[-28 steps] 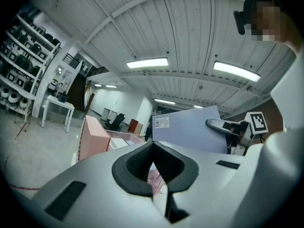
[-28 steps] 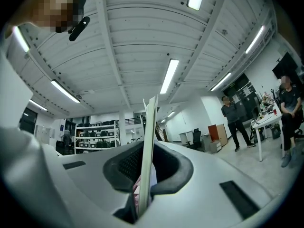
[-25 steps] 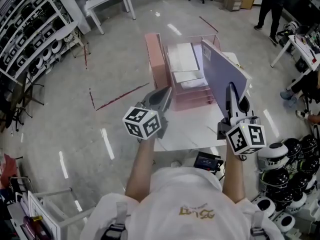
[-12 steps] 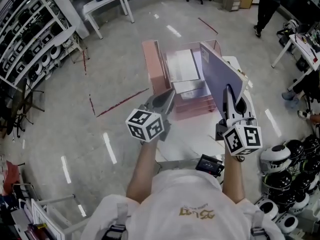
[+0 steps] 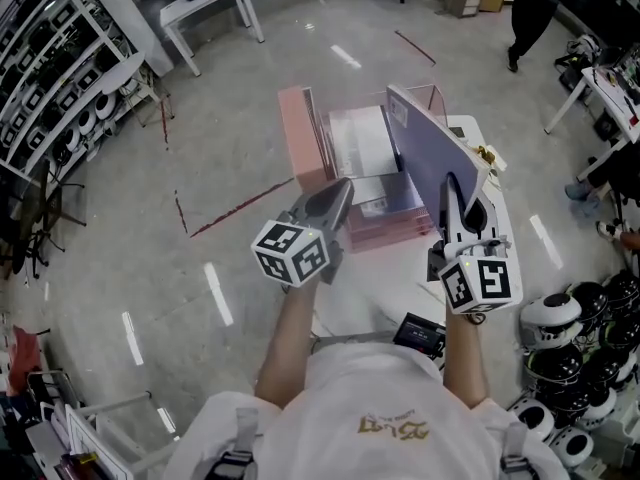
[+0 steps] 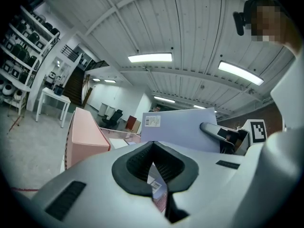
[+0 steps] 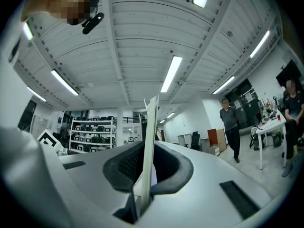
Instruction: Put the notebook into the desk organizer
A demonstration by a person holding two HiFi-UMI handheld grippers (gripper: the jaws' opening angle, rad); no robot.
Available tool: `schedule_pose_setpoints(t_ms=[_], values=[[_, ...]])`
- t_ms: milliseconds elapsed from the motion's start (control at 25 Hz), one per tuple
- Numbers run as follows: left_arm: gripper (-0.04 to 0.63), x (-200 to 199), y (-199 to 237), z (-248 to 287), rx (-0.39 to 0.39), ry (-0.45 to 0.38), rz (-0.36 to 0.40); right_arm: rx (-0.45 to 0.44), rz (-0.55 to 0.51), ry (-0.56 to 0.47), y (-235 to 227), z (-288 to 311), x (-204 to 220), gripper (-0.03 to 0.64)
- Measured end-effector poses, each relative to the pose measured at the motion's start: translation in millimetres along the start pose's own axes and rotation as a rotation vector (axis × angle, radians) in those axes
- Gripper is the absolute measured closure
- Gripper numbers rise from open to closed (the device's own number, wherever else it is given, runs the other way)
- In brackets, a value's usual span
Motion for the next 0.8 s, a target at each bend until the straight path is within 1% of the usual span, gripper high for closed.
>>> schedule_pose_setpoints(t_ms=[120,360,560,800], values=[[0.58,1.5,6.3,6.6,-0.003,0.003,-0.007,-0.018,-0.045,0.003,-0.5,10.2,8.0,0.575],[0.58,3.3,9.7,14.9,0.006,0.004,-0.007,-0.031,-0.066,0.006,-8.9,30.5,21.7,0.575],[0.58,9.3,15.1,18.9,-0.011,0.008,-0.011,-0.021,-0.091,-0.001,-13.4,37.4,31.1,0.575],[0.58,12.2,20.0,24.0,-0.022,0.024,0.005,-0.03,-0.13,0.006,-11.9,45.9,45.4,0.574]])
Point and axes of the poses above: the fingertips, and each gripper's own axes: z forward along the fingers, y to its left, x out of its underside, the point moved 10 cm from there along -z, backward along the fingers, and after that the axes turned 13 degrees about -y, right-handed, at the moved point
